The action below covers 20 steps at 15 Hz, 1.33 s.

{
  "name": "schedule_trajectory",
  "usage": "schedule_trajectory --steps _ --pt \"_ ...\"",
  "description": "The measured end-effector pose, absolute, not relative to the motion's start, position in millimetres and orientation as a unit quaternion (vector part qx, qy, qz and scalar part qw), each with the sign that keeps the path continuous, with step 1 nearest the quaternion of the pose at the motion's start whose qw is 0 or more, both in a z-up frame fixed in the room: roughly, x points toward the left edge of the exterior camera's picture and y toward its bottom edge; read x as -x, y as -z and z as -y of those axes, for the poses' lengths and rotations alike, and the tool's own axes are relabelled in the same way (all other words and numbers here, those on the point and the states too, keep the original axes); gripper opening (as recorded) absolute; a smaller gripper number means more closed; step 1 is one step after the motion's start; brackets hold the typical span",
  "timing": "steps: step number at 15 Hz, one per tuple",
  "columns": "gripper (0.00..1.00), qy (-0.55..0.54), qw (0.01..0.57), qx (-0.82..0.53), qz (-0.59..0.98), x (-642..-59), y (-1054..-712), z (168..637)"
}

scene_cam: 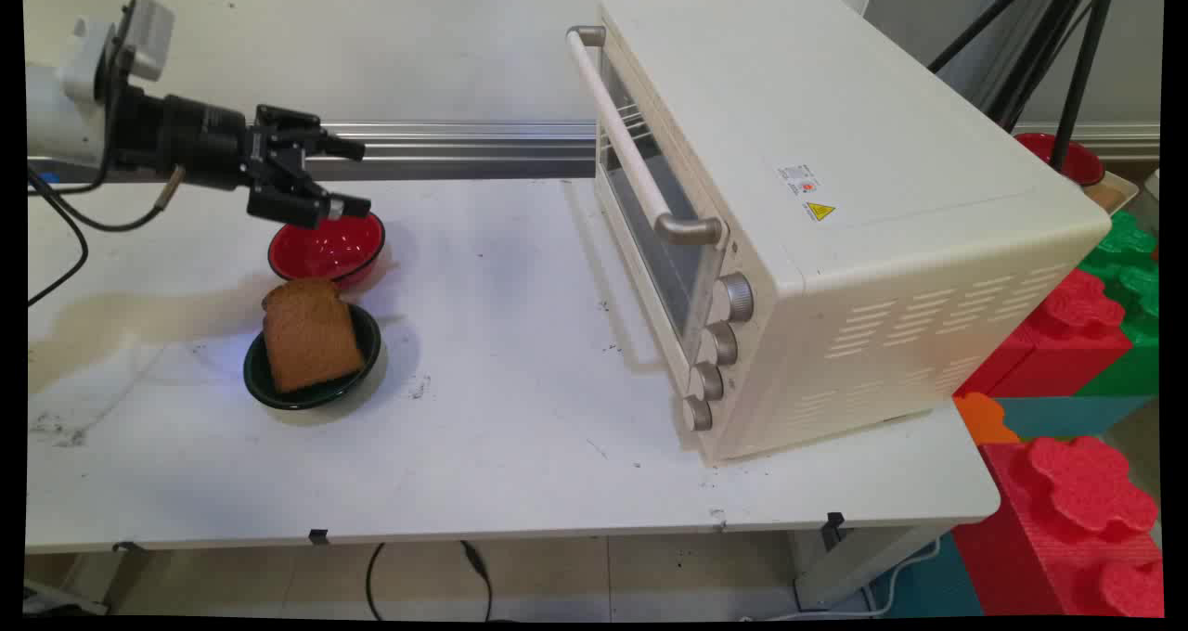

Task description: Open the oven

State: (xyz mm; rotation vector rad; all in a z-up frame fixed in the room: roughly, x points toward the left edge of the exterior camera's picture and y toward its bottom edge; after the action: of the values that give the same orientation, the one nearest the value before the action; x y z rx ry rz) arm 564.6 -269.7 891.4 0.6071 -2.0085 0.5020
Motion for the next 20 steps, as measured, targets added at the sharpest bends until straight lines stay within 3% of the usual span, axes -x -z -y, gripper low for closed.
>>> schedule_trajectory --steps 11,20 --pt "1.00 -0.235 0.562 -0.213 0.764 -531 -950 298" --pt "1.00 -0.239 0.585 -0.189 0.752 -464 -975 357"
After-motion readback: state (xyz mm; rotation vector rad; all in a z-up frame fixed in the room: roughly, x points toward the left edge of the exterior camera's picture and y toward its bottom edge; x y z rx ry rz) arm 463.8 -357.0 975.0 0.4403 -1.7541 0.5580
